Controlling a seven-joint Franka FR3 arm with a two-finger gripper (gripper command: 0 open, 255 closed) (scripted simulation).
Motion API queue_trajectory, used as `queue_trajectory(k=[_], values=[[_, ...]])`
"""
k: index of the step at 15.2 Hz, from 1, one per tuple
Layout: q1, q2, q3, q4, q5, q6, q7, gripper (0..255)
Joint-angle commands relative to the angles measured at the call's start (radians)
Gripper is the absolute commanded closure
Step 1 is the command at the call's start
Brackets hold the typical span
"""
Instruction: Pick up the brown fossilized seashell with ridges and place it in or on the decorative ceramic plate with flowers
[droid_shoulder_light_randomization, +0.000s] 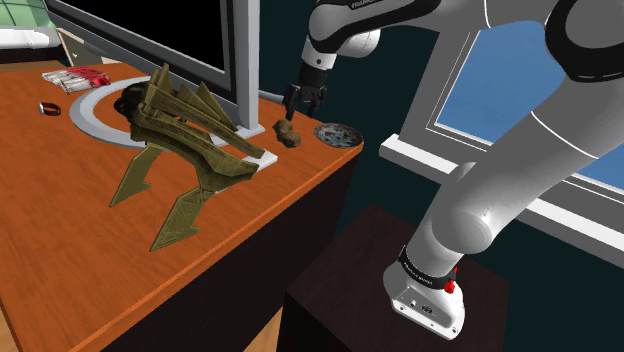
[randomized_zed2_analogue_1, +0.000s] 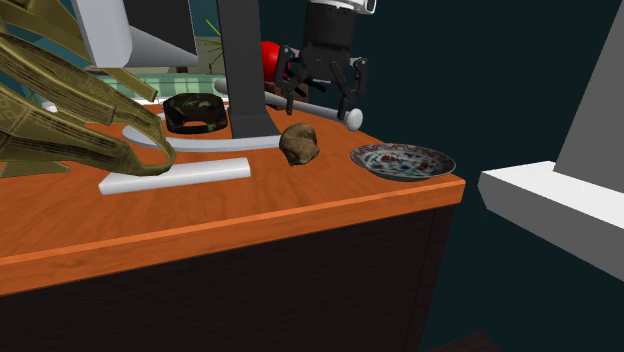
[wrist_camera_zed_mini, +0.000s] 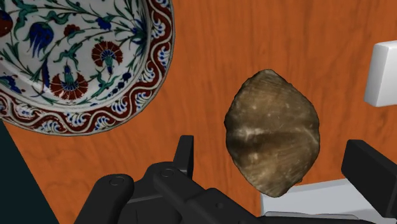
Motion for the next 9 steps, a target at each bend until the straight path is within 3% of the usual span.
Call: queue_trajectory(k=[1,6,7,9], values=[[0.0,0.002,-0.001,-0.003,0.001,0.006,-0.002,0],[0.0,0.002,-0.001,-0.003,0.001,0.005,-0.002,0],[0.0,0.002,-0.001,-0.003,0.001,0.005,-0.002,255],[0.0,0.002,-0.001,-0.003,0.001,0.005,-0.002,255]])
